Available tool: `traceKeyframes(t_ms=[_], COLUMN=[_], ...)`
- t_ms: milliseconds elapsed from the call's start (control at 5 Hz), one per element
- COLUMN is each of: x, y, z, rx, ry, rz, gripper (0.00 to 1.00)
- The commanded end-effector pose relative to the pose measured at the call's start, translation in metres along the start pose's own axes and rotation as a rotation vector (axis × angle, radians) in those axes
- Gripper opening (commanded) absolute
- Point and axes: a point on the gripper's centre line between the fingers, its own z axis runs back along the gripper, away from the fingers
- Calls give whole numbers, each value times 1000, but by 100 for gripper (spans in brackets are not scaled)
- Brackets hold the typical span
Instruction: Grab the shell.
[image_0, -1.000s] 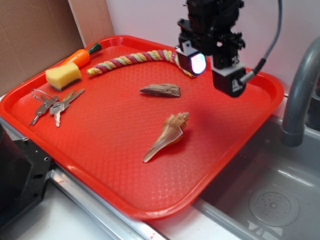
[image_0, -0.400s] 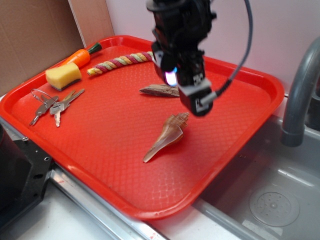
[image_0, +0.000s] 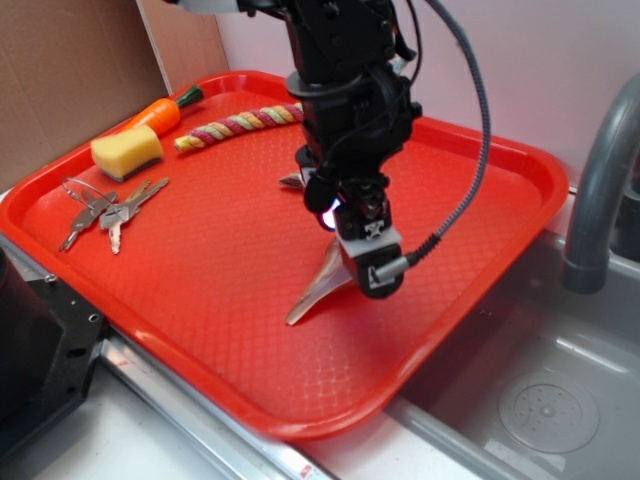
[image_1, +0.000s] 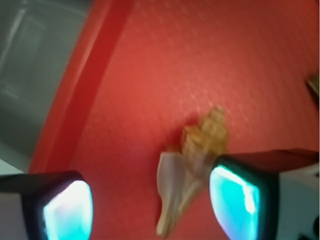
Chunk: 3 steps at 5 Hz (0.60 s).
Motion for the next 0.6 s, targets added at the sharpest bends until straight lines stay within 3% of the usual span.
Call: traceKeyframes(t_ms=[0,400], x=[15,20], y=[17,12], z=[-6,-16], rx=[1,-33], ry=[34,77], rz=[5,-12], gripper=[100,100])
